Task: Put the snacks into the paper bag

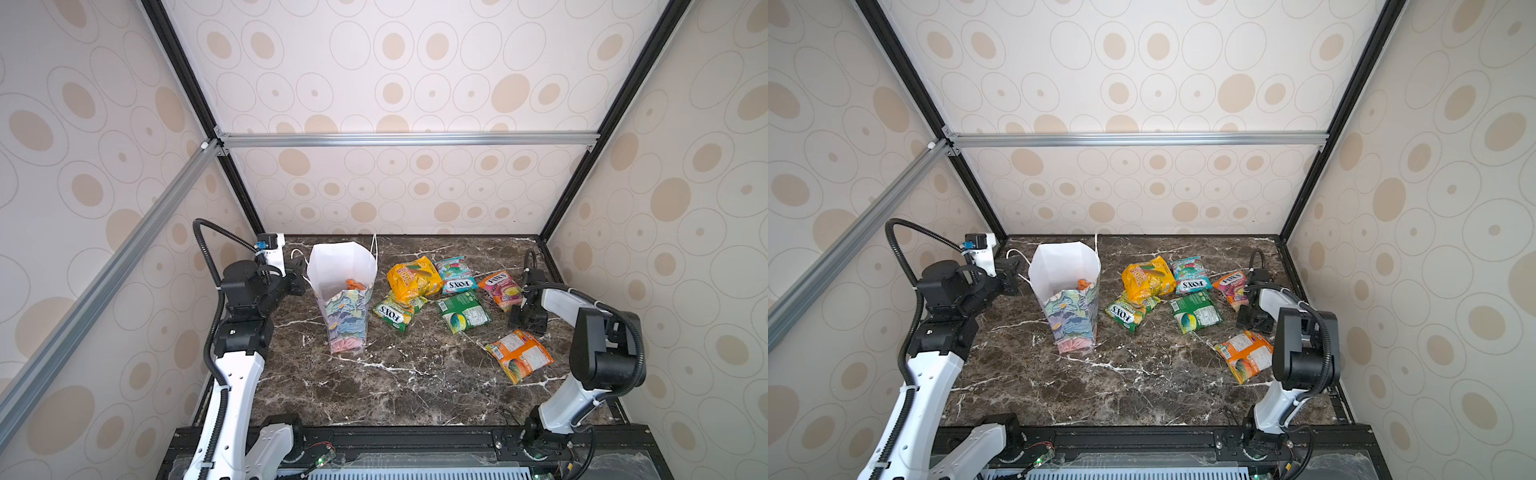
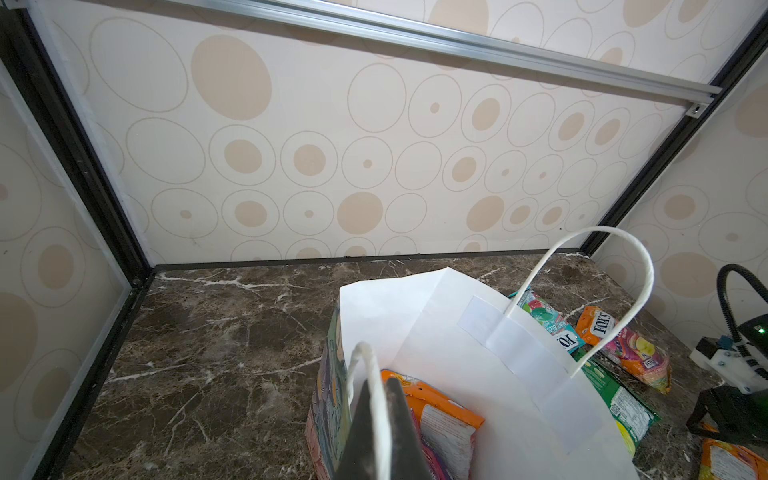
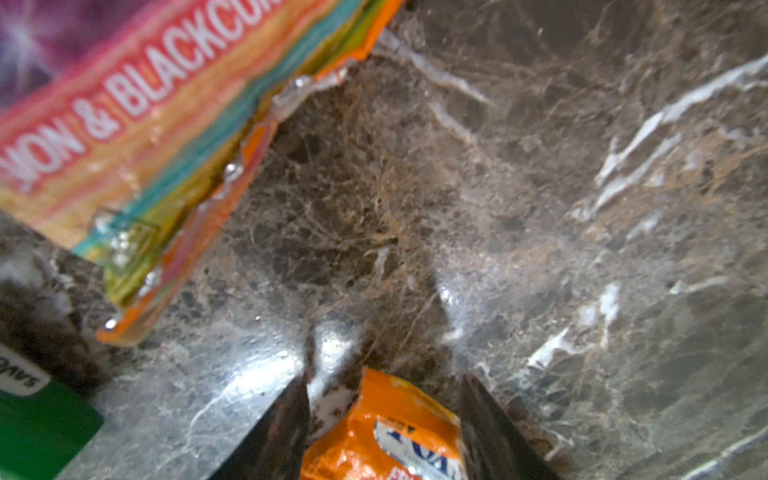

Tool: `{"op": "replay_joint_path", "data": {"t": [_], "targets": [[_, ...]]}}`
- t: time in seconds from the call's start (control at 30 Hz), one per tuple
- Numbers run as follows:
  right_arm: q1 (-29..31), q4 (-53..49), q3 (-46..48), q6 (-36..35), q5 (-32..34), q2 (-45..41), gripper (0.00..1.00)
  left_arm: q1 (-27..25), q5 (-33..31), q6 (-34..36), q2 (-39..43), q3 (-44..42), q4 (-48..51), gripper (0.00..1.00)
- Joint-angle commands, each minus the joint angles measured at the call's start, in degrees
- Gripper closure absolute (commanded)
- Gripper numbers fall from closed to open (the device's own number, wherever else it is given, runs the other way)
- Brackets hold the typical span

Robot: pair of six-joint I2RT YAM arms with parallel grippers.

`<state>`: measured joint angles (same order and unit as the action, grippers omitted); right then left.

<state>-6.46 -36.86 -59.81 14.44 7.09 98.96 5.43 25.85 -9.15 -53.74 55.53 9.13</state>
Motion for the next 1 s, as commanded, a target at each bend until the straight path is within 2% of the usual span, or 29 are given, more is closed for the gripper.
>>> {"op": "replay_joint_path", "data": {"t": [0.0,0.23,0.47,0.57,0.6,0.9,0.93,0.97], "targets": [[-0.2,-1.2,0.0,-0.5,-1.6,1.1,0.43,0.5,0.6,0.6,0.1,1.6,-0.8,1.0],[-0.1,0.2,0.4,-0.4,-4.7,2.7,0.52,0.5,0.5,0.6,0.0,1.6,-0.8,1.0],[0.0,1.7,1.6,0.1,-7.5,3.0,0.77,0.5,0.3,0.7,-0.1,1.6,-0.7,1.0],[-0.1,2.3,1.5,0.3,-8.7,2.2,0.96,0.5,0.5,0.7,-0.1,1.6,-0.7,1.0],[-0.1,2.5,1.3,0.5,-9.4,1.7,1.0,0.5,0.4,0.7,-0.2,1.6,-0.7,1.0],[-0.2,0.2,0.5,2.1,-12.1,-5.6,1.0,0.5,0.0,0.8,0.1,1.6,-0.5,1.0],[-0.1,-0.7,0.4,2.4,-11.9,-6.8,0.94,0.5,-0.1,0.9,0.1,1.6,-0.4,1.0],[0.3,-2.2,0.1,2.7,-10.8,-8.4,0.81,0.5,-0.1,0.9,0.1,1.7,-0.5,1.0]]}}
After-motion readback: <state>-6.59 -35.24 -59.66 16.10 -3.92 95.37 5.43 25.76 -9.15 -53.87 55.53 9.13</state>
